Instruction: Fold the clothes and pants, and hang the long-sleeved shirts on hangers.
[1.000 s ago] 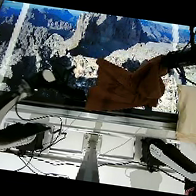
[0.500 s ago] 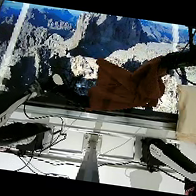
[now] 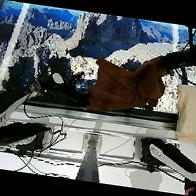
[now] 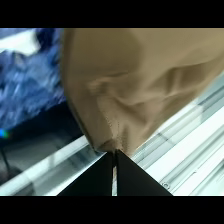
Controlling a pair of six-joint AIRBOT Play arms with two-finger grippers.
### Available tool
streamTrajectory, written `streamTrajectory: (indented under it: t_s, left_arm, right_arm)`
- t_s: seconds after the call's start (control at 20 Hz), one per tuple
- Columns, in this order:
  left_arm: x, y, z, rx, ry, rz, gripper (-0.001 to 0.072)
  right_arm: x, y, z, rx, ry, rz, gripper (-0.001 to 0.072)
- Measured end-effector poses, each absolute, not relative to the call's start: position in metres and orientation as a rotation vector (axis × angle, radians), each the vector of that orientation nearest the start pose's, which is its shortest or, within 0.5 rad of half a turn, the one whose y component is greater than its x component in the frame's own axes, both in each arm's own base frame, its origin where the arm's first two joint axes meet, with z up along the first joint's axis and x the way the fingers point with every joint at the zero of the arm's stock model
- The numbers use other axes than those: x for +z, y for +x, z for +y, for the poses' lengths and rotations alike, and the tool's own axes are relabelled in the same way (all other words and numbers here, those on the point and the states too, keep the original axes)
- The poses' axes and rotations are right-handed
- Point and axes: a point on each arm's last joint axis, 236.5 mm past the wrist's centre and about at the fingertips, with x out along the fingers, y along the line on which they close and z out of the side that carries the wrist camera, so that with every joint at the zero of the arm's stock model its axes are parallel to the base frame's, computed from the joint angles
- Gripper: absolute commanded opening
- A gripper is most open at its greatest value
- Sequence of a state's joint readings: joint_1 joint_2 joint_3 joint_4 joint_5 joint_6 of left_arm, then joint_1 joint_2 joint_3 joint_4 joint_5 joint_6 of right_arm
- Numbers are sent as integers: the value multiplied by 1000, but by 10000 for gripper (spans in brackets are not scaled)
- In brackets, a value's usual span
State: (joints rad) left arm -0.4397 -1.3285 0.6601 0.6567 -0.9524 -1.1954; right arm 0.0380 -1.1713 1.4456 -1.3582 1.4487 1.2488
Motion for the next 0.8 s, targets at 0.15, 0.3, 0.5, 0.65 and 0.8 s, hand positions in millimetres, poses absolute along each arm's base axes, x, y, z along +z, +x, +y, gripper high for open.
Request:
streamTrajectory:
  t_s: [0.15, 0.3, 0.5, 0.65, 0.8]
  left_arm:
    - [-47, 258, -266, -791, -362, 1364, 14]
    - [32, 329, -238, -751, -352, 1083, 14]
    - [167, 390, -145, -567, -351, 668, 14]
    - [261, 387, -66, -373, -327, 372, 14]
    - [335, 353, -13, -210, -259, 134, 14]
  right_arm:
    - [135, 365, 57, 367, -179, 1129, 18]
    - [137, 367, 46, 329, -210, 1117, 17]
    - [162, 373, 41, 279, -208, 1014, 18]
    - [195, 376, 40, 250, -201, 881, 17]
    - [248, 369, 56, 282, -151, 704, 17]
